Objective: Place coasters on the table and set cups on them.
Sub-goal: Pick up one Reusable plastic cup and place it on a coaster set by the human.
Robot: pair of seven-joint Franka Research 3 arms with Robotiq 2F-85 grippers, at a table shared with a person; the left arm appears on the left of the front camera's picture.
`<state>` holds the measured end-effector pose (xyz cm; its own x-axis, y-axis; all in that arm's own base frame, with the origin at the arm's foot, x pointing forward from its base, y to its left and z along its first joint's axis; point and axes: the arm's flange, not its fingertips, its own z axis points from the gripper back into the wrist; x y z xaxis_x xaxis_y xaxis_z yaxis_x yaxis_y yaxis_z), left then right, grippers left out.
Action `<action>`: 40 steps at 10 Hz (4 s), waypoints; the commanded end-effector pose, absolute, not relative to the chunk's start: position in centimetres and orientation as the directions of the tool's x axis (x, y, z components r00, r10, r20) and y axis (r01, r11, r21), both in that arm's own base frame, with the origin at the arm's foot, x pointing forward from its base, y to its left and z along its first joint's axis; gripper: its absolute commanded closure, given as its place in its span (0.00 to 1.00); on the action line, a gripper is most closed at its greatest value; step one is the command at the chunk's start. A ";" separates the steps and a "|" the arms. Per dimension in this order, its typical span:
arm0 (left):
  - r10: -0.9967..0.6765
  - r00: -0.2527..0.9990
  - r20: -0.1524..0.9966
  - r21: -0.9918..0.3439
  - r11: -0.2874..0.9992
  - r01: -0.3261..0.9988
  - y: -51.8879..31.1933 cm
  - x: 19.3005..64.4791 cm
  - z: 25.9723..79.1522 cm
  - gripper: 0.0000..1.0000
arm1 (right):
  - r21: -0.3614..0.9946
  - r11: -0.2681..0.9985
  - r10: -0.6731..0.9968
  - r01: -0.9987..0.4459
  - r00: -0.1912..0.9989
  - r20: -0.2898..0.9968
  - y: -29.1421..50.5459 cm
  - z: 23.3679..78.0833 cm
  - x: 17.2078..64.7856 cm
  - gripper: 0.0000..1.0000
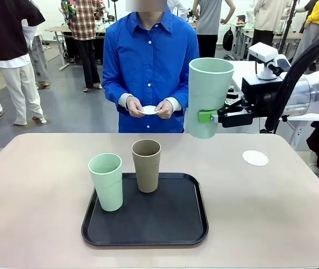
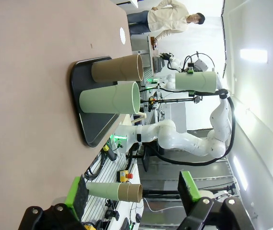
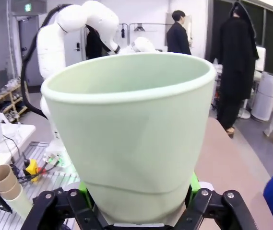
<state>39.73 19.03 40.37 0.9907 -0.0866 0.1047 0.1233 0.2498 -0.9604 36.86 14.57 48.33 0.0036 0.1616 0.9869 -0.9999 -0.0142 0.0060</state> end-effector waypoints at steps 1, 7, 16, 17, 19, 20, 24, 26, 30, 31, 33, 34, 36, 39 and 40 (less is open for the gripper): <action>-0.083 0.990 0.112 -0.962 0.242 0.129 19.0 39.7 40.6 0.00 | 0.012 -0.042 0.134 -0.999 0.006 0.991 14.4 48.6 36.7 1.00; -0.083 0.990 0.112 -0.962 0.242 0.129 19.0 39.7 40.6 0.00 | 0.012 -0.038 0.148 -0.999 0.006 0.989 14.7 48.4 36.6 0.17; -0.083 0.990 0.112 -0.962 0.242 0.129 19.0 39.7 40.6 0.00 | 0.132 0.370 0.039 -0.920 0.158 0.987 -3.1 48.4 52.7 0.17; -0.083 0.990 0.112 -0.962 0.242 0.129 19.0 39.7 40.6 0.00 | 0.133 0.386 0.035 -0.913 0.159 0.987 -3.9 48.3 53.0 0.17; -0.083 0.990 0.112 -0.962 0.242 0.129 19.0 39.7 40.6 0.00 | 0.128 0.424 0.027 -0.897 0.153 0.988 -6.1 48.1 53.4 0.17; -0.083 0.990 0.112 -0.962 0.242 0.129 19.0 39.7 40.6 0.00 | 0.131 0.438 0.025 -0.890 0.158 0.987 -6.9 48.0 53.4 0.17; -0.083 0.990 0.112 -0.962 0.242 0.129 19.0 39.7 40.6 0.00 | 0.109 0.437 0.057 -0.893 0.148 0.987 -8.2 47.6 52.6 0.17; -0.083 0.990 0.112 -0.962 0.242 0.129 19.0 39.7 40.6 0.00 | 0.109 0.437 0.057 -0.893 0.148 0.987 -8.2 47.6 52.6 0.17; -0.083 0.990 0.112 -0.962 0.242 0.129 19.0 39.7 40.6 0.00 | 0.109 0.437 0.057 -0.893 0.148 0.987 -8.2 47.6 52.6 0.17; -0.083 0.990 0.112 -0.962 0.242 0.129 19.0 39.7 40.6 0.00 | 0.108 0.442 0.059 -0.891 0.149 0.987 -8.4 47.6 52.5 0.17; -0.083 0.990 0.112 -0.962 0.242 0.129 19.0 39.7 40.6 0.00 | 0.118 0.269 0.068 -0.956 0.141 0.988 -11.4 45.5 55.6 0.17; -0.083 0.990 0.112 -0.962 0.242 0.129 19.0 39.7 40.6 0.00 | 0.119 0.253 0.079 -0.960 0.143 0.987 -12.4 44.0 56.7 0.17; -0.083 0.990 0.112 -0.962 0.242 0.129 19.0 39.7 40.6 0.00 | 0.116 0.200 0.115 -0.973 0.141 0.983 -13.0 40.4 58.4 0.17; -0.083 0.990 0.112 -0.962 0.242 0.129 19.0 39.7 40.6 0.00 | 0.105 0.129 0.145 -0.986 0.123 0.982 -12.3 35.9 59.7 0.17; -0.083 0.990 0.112 -0.962 0.242 0.129 19.0 39.7 40.6 0.00 | 0.092 0.081 0.163 -0.993 0.104 0.981 -12.1 34.5 59.8 0.17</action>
